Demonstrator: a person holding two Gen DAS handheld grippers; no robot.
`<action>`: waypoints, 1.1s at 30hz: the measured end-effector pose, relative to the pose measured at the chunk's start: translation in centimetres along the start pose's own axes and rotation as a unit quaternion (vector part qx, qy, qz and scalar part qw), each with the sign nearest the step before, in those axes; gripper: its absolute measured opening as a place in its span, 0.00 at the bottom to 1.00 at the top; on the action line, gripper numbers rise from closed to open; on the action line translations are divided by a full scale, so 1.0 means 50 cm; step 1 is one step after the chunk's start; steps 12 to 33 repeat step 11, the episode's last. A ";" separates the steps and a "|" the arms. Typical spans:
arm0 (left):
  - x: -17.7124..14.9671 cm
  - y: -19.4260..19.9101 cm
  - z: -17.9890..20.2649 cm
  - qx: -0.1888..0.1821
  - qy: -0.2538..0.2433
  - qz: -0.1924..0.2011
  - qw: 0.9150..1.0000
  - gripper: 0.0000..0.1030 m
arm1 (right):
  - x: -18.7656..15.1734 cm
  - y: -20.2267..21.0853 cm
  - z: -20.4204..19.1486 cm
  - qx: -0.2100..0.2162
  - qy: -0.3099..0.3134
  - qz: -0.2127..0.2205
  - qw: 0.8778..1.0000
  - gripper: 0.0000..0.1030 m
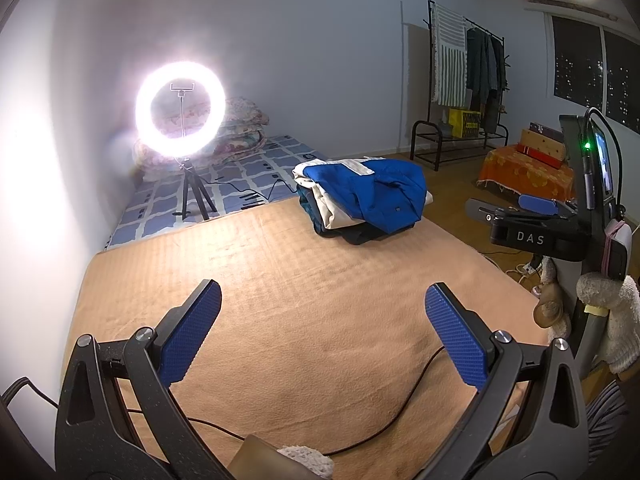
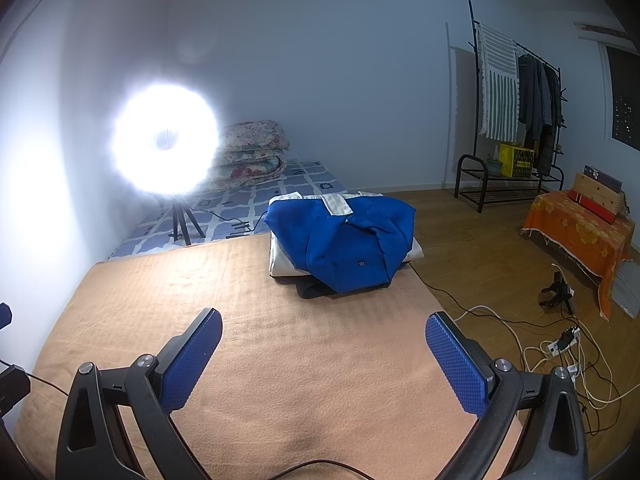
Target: Fold large clothes
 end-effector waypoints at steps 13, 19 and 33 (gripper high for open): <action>-0.002 0.011 0.012 0.011 -0.009 0.025 1.000 1.00 | 0.001 -0.002 0.001 0.000 0.000 0.000 1.000 1.00; -0.002 0.011 0.012 0.011 -0.009 0.025 1.000 1.00 | 0.001 -0.002 0.001 0.000 0.000 0.000 1.000 1.00; -0.002 0.011 0.012 0.011 -0.009 0.025 1.000 1.00 | 0.001 -0.002 0.001 0.000 0.000 0.000 1.000 1.00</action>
Point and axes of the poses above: each gripper's, at about its wrist camera, not at the fingertips, and y roughly against the way its jaws point, z to its right, x to its top, the point moved 6 cm from there along -y, roughly the way its jaws point, and after that the axes turned 13 degrees about y, right-handed, at the moved point
